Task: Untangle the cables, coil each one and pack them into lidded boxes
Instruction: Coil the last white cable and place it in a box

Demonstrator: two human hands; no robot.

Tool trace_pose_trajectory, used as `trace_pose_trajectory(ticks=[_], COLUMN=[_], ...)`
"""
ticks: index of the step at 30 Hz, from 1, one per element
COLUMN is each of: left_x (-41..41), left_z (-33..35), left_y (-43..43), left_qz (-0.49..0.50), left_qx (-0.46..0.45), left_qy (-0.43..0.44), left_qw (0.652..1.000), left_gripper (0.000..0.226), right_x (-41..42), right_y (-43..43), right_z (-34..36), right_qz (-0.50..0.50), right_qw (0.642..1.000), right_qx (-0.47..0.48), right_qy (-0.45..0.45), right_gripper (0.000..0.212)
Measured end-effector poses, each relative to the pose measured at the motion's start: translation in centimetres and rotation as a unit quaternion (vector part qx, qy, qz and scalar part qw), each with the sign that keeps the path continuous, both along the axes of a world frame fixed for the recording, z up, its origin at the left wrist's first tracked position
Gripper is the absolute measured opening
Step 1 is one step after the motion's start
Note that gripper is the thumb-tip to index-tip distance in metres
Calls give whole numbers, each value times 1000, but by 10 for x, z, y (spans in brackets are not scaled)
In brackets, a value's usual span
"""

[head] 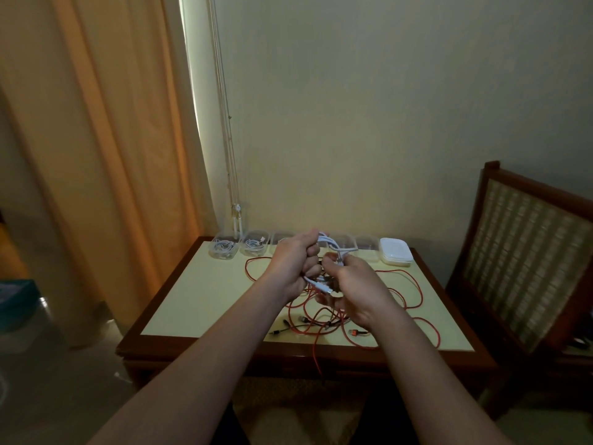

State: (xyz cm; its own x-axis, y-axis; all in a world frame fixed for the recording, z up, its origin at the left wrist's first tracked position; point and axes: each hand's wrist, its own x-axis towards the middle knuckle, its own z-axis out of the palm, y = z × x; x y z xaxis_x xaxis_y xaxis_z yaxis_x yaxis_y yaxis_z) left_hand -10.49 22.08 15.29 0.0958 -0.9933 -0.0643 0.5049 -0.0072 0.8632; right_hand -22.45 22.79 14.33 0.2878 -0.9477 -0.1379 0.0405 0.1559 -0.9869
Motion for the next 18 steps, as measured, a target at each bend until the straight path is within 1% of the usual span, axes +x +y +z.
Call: trace_pose_trajectory(ticks=[3, 5, 9, 13, 15, 18], left_x=[4, 6, 12, 20, 26, 40], left_z=[0, 1, 5, 4, 6, 9], left_y=[-2, -2, -3, -9, -10, -12], left_qz=[-10, 0, 30, 40, 47, 69], left_qx=[9, 11, 2, -5, -6, -2], left_qy=[42, 48, 10, -3, -14, -25], left_qw=[999, 999, 999, 999, 999, 997], left_gripper=[22, 21, 9, 23, 24, 20], right_x=[3, 1, -6, -8, -13, -26], right_y=[2, 4, 8, 16, 19, 22], right_z=[3, 4, 5, 9, 11, 10], right_qz=[-18, -27, 4, 16, 39, 83], right_qw=[999, 997, 996, 995, 994, 992], right_qx=[-46, -63, -69, -83, -79, -60], right_qy=[16, 25, 64, 60, 68, 72], right_gripper=[14, 12, 16, 17, 18, 21])
